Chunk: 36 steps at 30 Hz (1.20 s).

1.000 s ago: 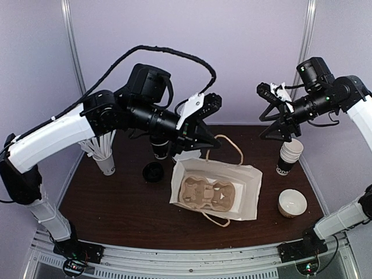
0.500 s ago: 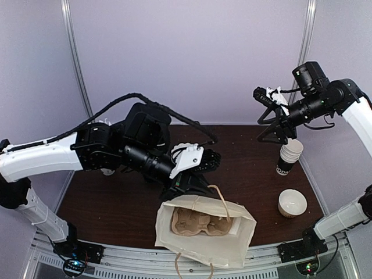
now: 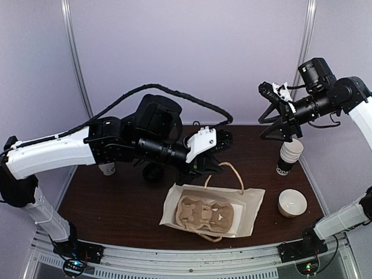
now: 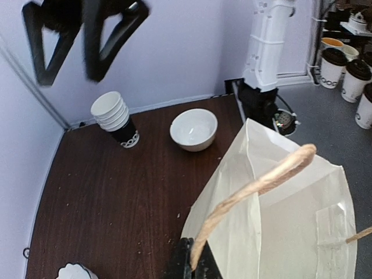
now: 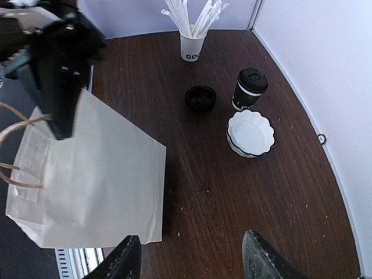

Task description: Pack the takeout coffee

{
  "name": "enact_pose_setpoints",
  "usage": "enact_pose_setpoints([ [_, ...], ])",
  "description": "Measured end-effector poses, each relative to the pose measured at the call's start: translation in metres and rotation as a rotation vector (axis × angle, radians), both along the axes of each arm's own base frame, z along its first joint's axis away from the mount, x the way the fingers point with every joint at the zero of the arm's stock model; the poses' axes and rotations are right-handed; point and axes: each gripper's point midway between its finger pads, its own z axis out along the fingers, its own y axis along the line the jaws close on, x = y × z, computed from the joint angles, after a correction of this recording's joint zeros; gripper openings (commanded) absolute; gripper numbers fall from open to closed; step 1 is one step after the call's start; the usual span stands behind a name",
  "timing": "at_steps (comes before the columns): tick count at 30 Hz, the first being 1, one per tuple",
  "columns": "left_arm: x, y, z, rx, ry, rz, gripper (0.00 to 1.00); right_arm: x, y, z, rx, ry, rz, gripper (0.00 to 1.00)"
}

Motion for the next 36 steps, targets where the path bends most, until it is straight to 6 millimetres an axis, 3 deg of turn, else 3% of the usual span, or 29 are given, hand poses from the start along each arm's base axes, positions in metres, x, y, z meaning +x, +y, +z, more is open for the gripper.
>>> enact_pose_setpoints([
  [4, 0.045, -0.005, -0.002, 0.004, 0.048, 0.118, 0.0, -0.017, 0.002, 0.014, 0.04, -0.02, 0.039, 0.62],
  [8, 0.1, -0.006, 0.009, -0.013, 0.126, 0.238, 0.0, -0.035, 0.006, 0.019, 0.076, 0.012, 0.097, 0.75],
  [11, 0.143, -0.002, 0.012, -0.028, 0.196, 0.317, 0.0, -0.051, 0.017, 0.022, 0.084, 0.027, 0.17, 0.77],
  [14, 0.169, 0.004, 0.003, -0.019, 0.252, 0.369, 0.0, -0.066, 0.034, 0.02, 0.08, 0.052, 0.252, 0.82],
  [17, 0.177, 0.005, -0.005, -0.007, 0.299, 0.382, 0.0, -0.065, 0.047, 0.008, 0.054, 0.088, 0.262, 0.82],
  [18, 0.177, 0.004, -0.007, -0.005, 0.316, 0.381, 0.1, -0.062, 0.051, 0.003, 0.04, 0.096, 0.257, 0.81],
  [19, 0.176, 0.004, -0.008, -0.004, 0.329, 0.378, 0.3, -0.059, 0.055, -0.002, 0.026, 0.106, 0.249, 0.81],
  [21, 0.175, 0.004, -0.008, -0.009, 0.35, 0.367, 0.5, -0.052, 0.063, -0.009, 0.01, 0.118, 0.238, 0.81],
  [24, 0.171, 0.002, -0.006, -0.019, 0.379, 0.34, 0.53, -0.05, 0.078, -0.021, -0.016, 0.136, 0.251, 0.79],
  [27, 0.168, -0.001, -0.001, -0.033, 0.402, 0.306, 0.41, -0.061, 0.097, -0.034, -0.06, 0.153, 0.296, 0.65],
  [28, 0.167, -0.002, 0.002, -0.042, 0.409, 0.295, 0.33, -0.063, 0.103, -0.038, -0.072, 0.159, 0.306, 0.52],
  [30, 0.169, -0.006, 0.009, -0.065, 0.419, 0.277, 0.06, -0.065, 0.112, -0.043, -0.088, 0.168, 0.313, 0.05],
  [31, 0.171, -0.008, 0.014, -0.079, 0.422, 0.268, 0.0, -0.063, 0.116, -0.043, -0.092, 0.165, 0.308, 0.0],
  [36, 0.196, -0.012, 0.038, -0.154, 0.423, 0.268, 0.0, -0.019, 0.115, -0.018, -0.076, 0.038, 0.164, 0.0],
])
